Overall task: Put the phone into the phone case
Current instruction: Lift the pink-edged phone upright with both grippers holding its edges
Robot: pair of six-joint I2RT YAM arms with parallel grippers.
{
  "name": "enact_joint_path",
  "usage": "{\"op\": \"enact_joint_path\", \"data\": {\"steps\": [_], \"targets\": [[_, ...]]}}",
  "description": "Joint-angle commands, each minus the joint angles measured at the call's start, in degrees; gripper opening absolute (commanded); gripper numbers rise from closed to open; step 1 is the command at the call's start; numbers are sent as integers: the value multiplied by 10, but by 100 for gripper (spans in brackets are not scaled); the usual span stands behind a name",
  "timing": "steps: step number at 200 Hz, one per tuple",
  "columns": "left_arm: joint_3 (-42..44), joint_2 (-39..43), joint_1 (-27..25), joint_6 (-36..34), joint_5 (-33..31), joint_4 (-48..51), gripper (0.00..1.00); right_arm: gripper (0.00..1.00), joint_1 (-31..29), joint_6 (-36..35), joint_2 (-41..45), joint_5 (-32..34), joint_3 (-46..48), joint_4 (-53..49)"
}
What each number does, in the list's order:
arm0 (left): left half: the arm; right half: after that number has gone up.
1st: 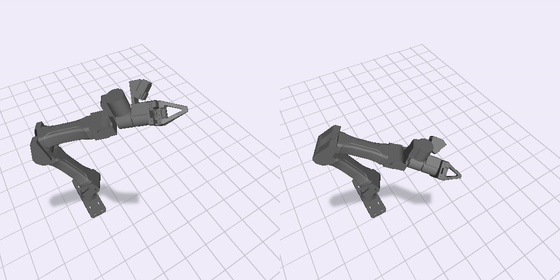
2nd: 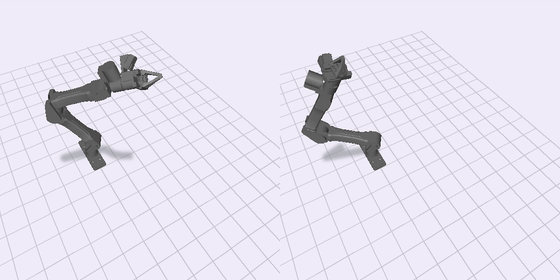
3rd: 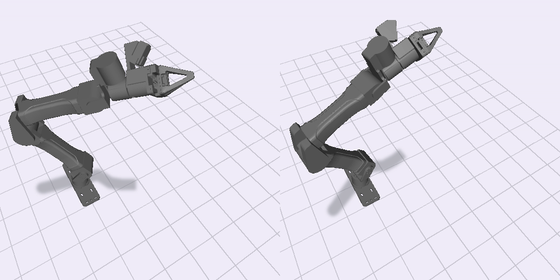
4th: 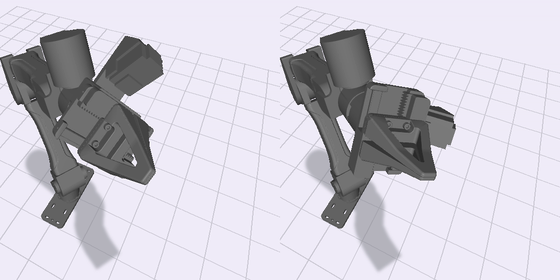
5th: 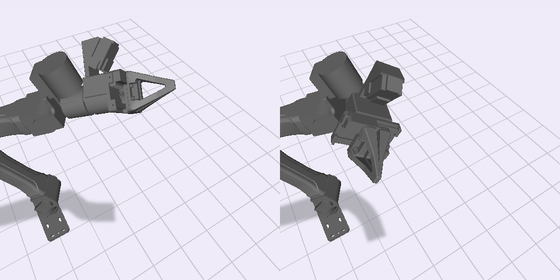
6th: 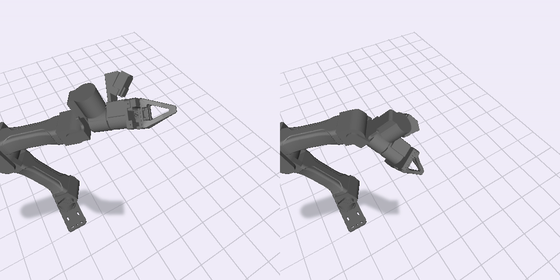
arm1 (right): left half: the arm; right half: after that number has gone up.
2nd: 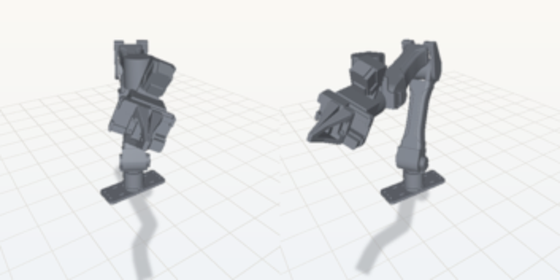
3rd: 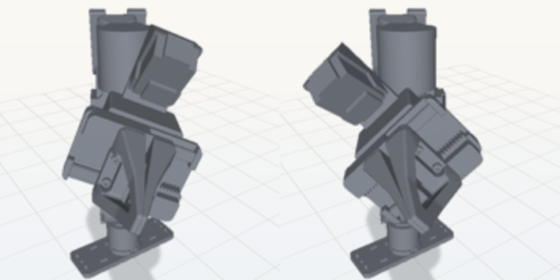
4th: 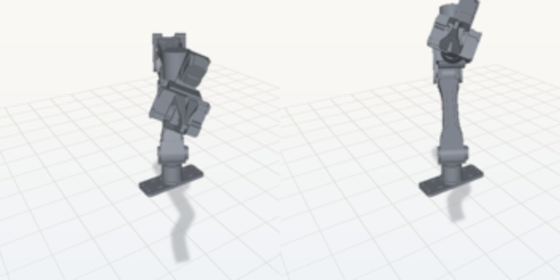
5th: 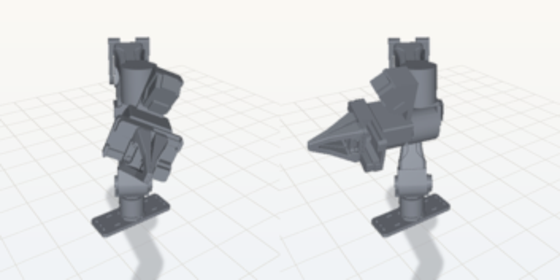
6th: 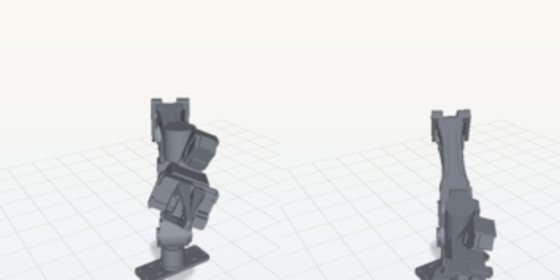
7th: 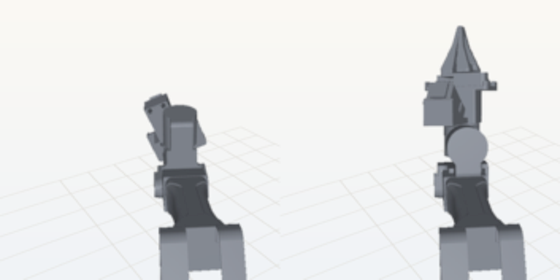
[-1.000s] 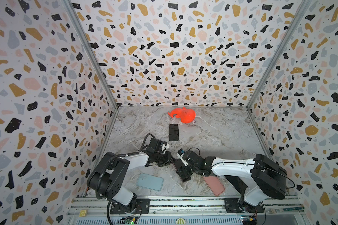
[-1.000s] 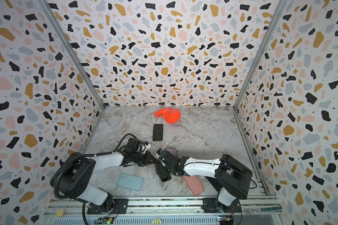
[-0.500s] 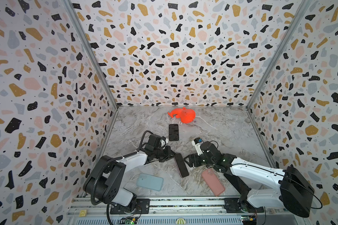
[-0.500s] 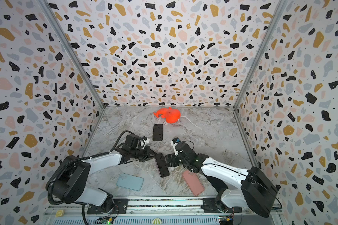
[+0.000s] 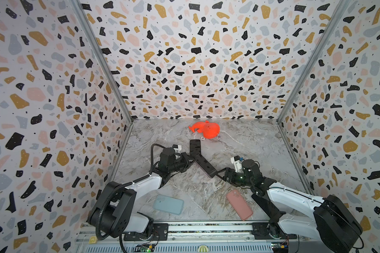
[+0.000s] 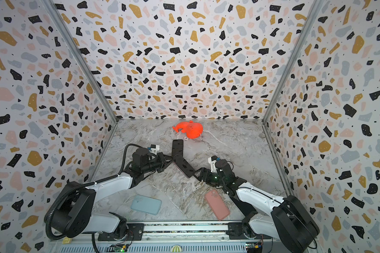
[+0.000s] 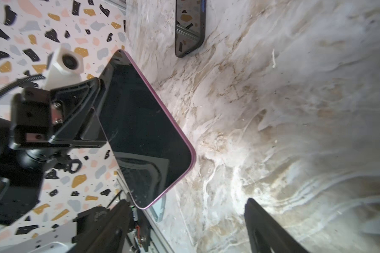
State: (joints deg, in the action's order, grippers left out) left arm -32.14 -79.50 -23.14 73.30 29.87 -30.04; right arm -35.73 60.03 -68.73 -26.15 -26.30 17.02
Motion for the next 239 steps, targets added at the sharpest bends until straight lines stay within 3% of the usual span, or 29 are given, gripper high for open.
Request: {"op": "enact_joint_path", "data": {"steps": [1,28,68,127,198,239], "targets": [[6,21,4,59,-18,-108,0,83,2,79,-12,-55,2,97],[23,33,3,74,-33,-131,0,80,3,155,-30,-67,29,220],[42,36,4,94,-36,-166,0,75,2,180,-68,-65,14,270],[53,28,3,101,-33,-188,0,53,18,253,-138,-77,6,426],[63,16,3,94,-29,-188,0,25,25,262,-140,-71,11,446],[52,23,2,68,-30,-143,0,17,30,264,-141,-76,9,453]]}}
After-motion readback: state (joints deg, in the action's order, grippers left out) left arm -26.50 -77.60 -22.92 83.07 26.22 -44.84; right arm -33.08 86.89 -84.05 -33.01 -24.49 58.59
